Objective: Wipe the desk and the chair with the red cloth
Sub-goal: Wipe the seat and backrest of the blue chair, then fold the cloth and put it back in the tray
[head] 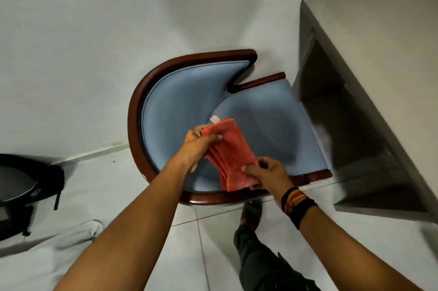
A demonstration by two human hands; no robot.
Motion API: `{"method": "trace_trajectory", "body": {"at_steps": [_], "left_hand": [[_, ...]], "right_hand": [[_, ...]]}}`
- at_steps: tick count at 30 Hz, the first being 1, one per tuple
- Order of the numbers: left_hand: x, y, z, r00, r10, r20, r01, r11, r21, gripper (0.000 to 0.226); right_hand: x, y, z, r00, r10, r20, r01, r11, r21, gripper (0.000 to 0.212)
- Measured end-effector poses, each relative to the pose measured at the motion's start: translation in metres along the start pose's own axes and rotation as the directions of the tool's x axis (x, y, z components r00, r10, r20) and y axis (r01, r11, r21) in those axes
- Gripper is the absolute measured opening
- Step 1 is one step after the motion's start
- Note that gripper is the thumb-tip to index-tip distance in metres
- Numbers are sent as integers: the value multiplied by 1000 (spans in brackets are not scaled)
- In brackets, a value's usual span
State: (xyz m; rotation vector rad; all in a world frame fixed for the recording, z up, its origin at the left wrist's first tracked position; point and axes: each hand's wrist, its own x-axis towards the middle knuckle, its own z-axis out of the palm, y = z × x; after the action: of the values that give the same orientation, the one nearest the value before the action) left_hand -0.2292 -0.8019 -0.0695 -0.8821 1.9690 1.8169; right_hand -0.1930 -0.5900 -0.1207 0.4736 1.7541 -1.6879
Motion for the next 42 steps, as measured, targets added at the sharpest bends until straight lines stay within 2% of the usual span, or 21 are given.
{"method": "trace_trajectory", "body": {"at_steps": [2,4,7,12,16,21,23,26,28,30,33,35,38,40,42], "left_hand": [[-23,8,13,999,34,-5,-34,999,-36,31],[-52,15,31,996,84,-4,-84,993,-80,24],[-92,28,66,990,136,30,-133,986,-104,19],[-153,37,135,975,216,57,-209,972,-112,38],[-195,35,190,965,253,74,-238,956,-171,34],[-242,11,298,960,264,96,-236,943,-235,31],[-262,-7,364,954,262,145,-217,939,-266,31],[-295,-33,463,951,239,195,-178,942,-283,17],[-321,-49,535,938,222,266,-148,951,-271,18],[-350,-63,602,912,213,351,-139,965,-223,25],[-384,-86,683,876,212,434,-171,976,-133,28],[-395,-106,723,865,211,456,-230,973,-13,26],[-403,-136,758,859,185,477,-311,929,200,23],[-407,-148,770,849,210,485,-375,886,273,27],[-412,-151,773,801,292,522,-521,769,370,31]], "right_hand": [[-25,0,-13,999,-24,-36,28,994,103,25],[-58,-1,-27,993,-63,-95,81,977,198,33],[-105,-6,-54,965,-97,-245,183,916,358,36],[-178,-3,-116,950,-80,-303,249,781,573,40],[-232,8,-177,940,-143,-309,300,776,554,42],[-297,41,-278,909,-176,-379,369,763,531,37],[-324,67,-336,895,-167,-413,381,767,516,33],[-360,108,-427,869,-150,-471,399,777,488,29],[-387,136,-489,837,-116,-535,404,790,461,25],[-415,163,-544,794,-59,-606,399,802,445,13],[-445,202,-607,687,28,-727,385,834,396,19],[-457,234,-635,621,97,-777,326,870,369,16],[-463,279,-653,654,206,-728,186,889,418,15],[-463,292,-660,650,226,-725,143,901,409,24],[-461,296,-662,603,99,-792,105,974,201,34]]}}
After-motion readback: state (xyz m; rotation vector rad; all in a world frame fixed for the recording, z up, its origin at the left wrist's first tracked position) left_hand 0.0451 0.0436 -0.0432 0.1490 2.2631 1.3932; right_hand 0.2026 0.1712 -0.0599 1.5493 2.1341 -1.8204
